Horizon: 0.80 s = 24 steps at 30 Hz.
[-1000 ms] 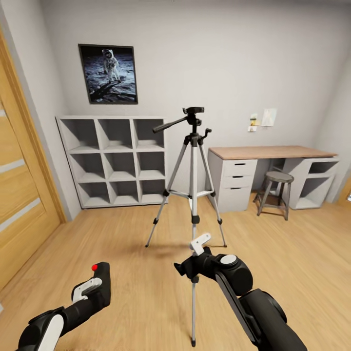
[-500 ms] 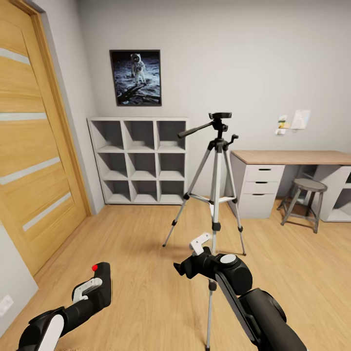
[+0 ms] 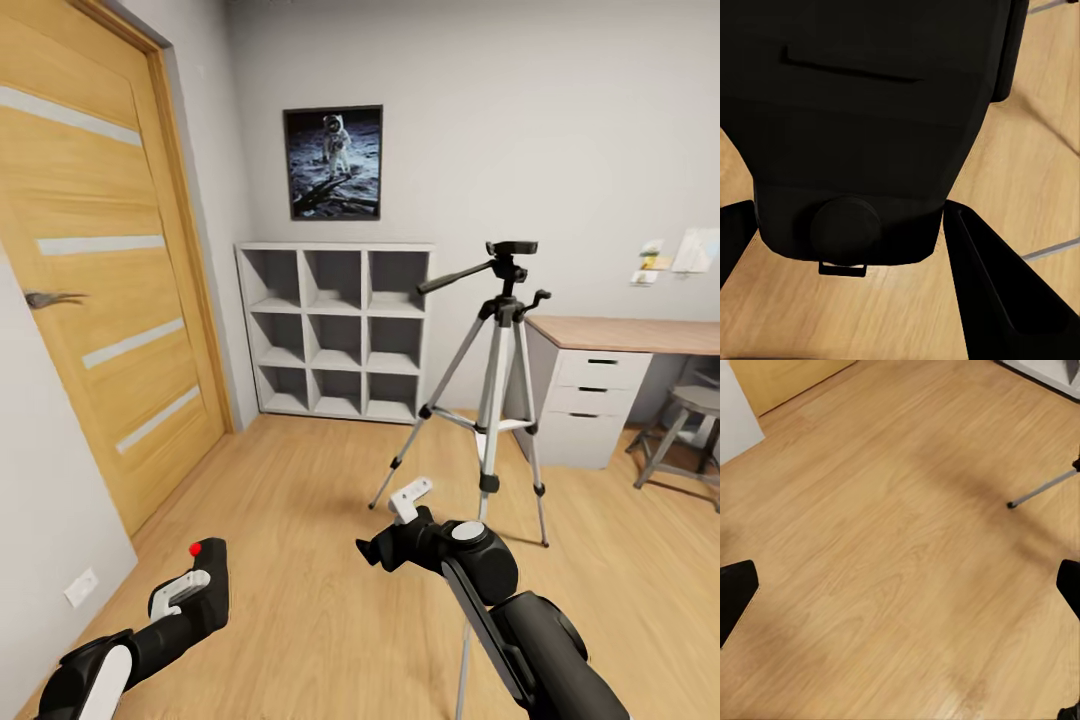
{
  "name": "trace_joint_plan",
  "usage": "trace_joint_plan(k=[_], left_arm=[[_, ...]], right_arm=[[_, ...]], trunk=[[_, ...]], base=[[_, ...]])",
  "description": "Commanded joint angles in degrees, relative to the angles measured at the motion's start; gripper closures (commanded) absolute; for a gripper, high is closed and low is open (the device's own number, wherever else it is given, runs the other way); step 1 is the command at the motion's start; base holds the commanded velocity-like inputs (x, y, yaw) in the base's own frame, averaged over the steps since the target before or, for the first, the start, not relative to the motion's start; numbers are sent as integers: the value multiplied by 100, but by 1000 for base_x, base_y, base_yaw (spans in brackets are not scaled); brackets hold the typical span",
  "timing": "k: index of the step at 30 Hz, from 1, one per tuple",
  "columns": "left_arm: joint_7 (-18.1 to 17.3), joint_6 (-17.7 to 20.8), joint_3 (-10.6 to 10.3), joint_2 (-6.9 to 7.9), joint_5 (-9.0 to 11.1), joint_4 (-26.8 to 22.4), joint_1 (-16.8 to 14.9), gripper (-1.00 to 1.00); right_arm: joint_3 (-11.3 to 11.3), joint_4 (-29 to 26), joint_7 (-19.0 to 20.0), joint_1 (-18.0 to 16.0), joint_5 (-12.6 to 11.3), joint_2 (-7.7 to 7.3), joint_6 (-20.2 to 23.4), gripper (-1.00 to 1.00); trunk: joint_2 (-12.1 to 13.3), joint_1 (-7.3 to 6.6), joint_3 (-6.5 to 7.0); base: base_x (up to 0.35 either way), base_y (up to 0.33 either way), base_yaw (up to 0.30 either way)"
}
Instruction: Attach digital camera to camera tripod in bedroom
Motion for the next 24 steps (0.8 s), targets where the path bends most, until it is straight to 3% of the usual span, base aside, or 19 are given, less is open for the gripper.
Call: trace_joint_plan(k=[1,17,24], left_arm=[[-50,33,10,-2,-30,-3,-5,100],[-57,34,-40,-51,-21,-17,-5,100],[-63,37,-52,-55,-19,-19,-5,100]], right_arm=[[1,-6,12,-4,8,-1,26,-100],[6,-6,5,-4,21,-6,27,-100],[2,-6,12,-4,35,-9,27,-100]], trunk=[[39,-23,10],[680,-375,259],[680,-375,243]], base=[[0,0,284],[0,0,284],[0,0,284]])
